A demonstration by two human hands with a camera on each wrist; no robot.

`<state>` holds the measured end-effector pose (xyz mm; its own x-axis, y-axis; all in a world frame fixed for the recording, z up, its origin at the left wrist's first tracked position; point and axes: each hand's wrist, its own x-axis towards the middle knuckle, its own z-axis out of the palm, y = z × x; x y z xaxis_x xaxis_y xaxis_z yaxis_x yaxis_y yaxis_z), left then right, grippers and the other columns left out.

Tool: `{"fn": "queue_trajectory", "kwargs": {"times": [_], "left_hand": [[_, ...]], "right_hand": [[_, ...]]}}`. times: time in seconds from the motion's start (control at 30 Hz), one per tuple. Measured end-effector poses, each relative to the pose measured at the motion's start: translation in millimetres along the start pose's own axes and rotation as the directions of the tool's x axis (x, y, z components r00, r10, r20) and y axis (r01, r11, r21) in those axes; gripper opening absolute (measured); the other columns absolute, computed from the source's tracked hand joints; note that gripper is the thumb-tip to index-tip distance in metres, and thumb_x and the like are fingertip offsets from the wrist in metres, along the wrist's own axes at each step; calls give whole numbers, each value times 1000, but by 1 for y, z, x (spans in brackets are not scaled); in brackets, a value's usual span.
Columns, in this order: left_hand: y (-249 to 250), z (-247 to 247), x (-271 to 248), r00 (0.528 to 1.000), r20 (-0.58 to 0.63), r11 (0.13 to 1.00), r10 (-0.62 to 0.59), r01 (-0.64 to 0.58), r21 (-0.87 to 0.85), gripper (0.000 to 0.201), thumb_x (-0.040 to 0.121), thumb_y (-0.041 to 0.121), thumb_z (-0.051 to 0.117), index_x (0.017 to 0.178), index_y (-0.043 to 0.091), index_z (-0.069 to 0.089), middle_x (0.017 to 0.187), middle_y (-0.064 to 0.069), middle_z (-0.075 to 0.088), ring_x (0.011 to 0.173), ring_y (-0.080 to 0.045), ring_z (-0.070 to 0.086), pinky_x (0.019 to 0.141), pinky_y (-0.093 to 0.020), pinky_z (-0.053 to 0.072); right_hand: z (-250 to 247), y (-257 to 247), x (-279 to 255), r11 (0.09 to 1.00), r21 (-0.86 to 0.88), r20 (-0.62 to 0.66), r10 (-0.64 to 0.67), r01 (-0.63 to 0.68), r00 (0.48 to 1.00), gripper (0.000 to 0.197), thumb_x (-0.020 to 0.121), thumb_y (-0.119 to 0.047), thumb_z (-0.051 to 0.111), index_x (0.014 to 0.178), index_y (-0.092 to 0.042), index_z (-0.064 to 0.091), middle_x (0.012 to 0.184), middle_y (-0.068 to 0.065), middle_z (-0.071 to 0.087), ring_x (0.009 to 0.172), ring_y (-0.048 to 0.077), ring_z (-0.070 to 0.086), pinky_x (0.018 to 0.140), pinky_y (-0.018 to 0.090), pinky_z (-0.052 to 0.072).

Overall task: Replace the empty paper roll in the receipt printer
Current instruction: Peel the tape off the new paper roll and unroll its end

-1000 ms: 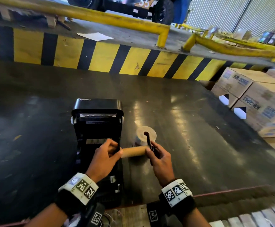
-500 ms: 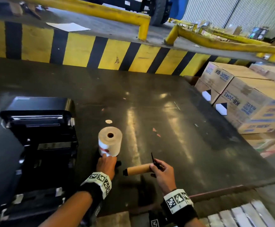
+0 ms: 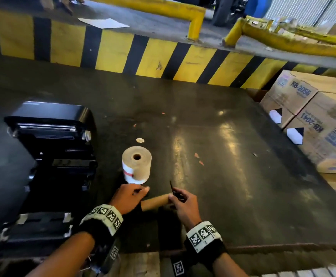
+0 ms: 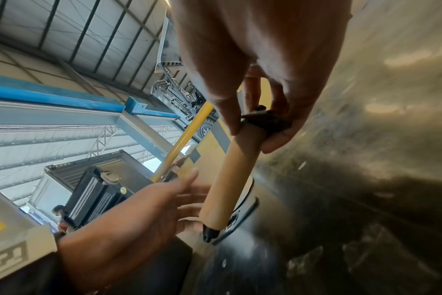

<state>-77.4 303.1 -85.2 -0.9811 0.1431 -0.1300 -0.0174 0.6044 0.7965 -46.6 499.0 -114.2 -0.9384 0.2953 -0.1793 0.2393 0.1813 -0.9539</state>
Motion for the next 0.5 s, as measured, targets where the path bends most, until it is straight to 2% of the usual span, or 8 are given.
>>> {"fn": "queue_trajectory", "kwargs": {"times": [0.03, 0.1, 0.2, 0.3, 0.4, 0.5], "left_hand": [[1, -1, -4, 998, 69, 1000, -2, 3, -17, 18, 83, 34, 64, 82, 21, 75, 82, -4, 74, 79, -13, 67, 82, -31, 52], [-1, -2, -11, 982, 186, 1000, 23, -26, 12, 21, 79, 28, 70, 96, 16, 74, 91, -5, 75, 82, -7, 66, 83, -27, 51], [-11, -9, -15, 973, 231, 992, 26, -55, 118, 31, 77, 23, 72, 107, 15, 71, 97, -4, 74, 87, -10, 66, 80, -22, 51], [-15, -17, -18, 950, 310, 960, 38, -121, 253, 32, 81, 27, 67, 112, 19, 67, 95, 5, 62, 93, -13, 61, 84, -27, 48], [-16, -21, -17, 940, 335, 877, 72, -219, 427, 31, 86, 31, 57, 116, 23, 61, 96, 8, 47, 102, -17, 53, 89, -29, 42], [-16, -29, -15, 958, 271, 819, 91, -228, 527, 31, 89, 28, 53, 118, 21, 58, 105, 2, 52, 106, -17, 52, 89, -29, 41]], "right_hand": [[5, 1, 0, 1000, 14, 12, -1, 1, 1000, 28, 79, -4, 71, 107, -8, 68, 100, 16, 70, 95, 30, 67, 89, 52, 53], [10, 1, 2, 999, 37, 38, 2, -4, 999, 28, 79, -1, 70, 107, -3, 67, 98, 18, 70, 94, 33, 67, 89, 51, 54], [9, 0, 4, 996, 70, 135, 48, -58, 990, 28, 79, 0, 69, 107, 2, 66, 96, 18, 69, 91, 28, 66, 88, 45, 54], [1, -3, 8, 995, 68, 179, 63, -76, 982, 30, 79, -1, 70, 109, 2, 66, 97, 18, 70, 89, 26, 66, 87, 40, 55], [-11, 0, 21, 994, 63, 128, 80, -89, 989, 29, 80, 0, 69, 108, 2, 66, 97, 20, 70, 90, 29, 67, 89, 43, 53], [-23, 10, 35, 991, 39, 24, 129, -130, 991, 24, 79, -2, 70, 103, 1, 68, 97, 20, 71, 92, 34, 68, 89, 51, 54]]}}
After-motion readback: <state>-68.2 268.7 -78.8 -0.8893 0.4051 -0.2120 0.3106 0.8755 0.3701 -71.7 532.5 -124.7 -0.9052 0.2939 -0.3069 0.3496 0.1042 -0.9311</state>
